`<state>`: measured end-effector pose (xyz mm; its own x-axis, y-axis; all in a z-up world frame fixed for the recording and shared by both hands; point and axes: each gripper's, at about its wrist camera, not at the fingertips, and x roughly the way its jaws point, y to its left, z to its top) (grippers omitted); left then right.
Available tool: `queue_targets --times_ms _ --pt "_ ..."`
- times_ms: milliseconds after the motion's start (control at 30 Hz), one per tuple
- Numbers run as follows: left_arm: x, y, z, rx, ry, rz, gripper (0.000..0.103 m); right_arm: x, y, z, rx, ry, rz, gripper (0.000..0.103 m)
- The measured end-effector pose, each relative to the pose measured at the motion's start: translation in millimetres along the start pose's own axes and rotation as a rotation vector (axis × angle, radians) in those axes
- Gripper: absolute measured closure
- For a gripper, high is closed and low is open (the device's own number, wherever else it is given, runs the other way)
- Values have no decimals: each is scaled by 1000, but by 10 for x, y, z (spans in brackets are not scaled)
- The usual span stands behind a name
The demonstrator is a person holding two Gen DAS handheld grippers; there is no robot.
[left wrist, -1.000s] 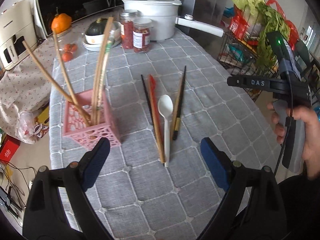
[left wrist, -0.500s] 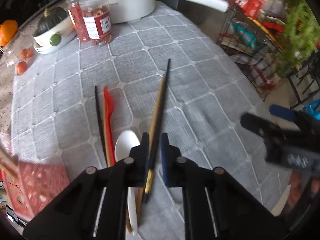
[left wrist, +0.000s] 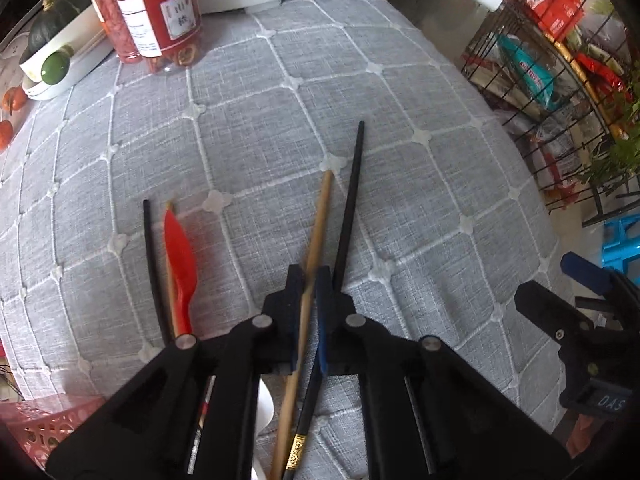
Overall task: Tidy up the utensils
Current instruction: 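Grasp the black chopstick with the right tool while the left tool holds its wooden chopstick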
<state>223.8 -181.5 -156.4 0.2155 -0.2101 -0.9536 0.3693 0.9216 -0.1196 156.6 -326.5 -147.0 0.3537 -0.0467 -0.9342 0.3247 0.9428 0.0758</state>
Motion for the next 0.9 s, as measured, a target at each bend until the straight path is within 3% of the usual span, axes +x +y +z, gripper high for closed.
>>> queue_targets --times_ms 133,233,433,700,900 --pt "-4 -73 15 25 -9 42 94 59 11 11 8 13 -2 9" --pt "-162 -127 -70 28 -76 70 95 97 20 2 9 27 1 9" --pt "-811 -91 -395 25 -190 -3 96 58 77 20 -7 13 32 9" --pt "-1688 195 -1038 27 -353 -42 96 167 441 151 -2 31 155 10" --pt "-1868 409 -1343 -16 -414 -72 96 369 807 313 -35 19 154 38"
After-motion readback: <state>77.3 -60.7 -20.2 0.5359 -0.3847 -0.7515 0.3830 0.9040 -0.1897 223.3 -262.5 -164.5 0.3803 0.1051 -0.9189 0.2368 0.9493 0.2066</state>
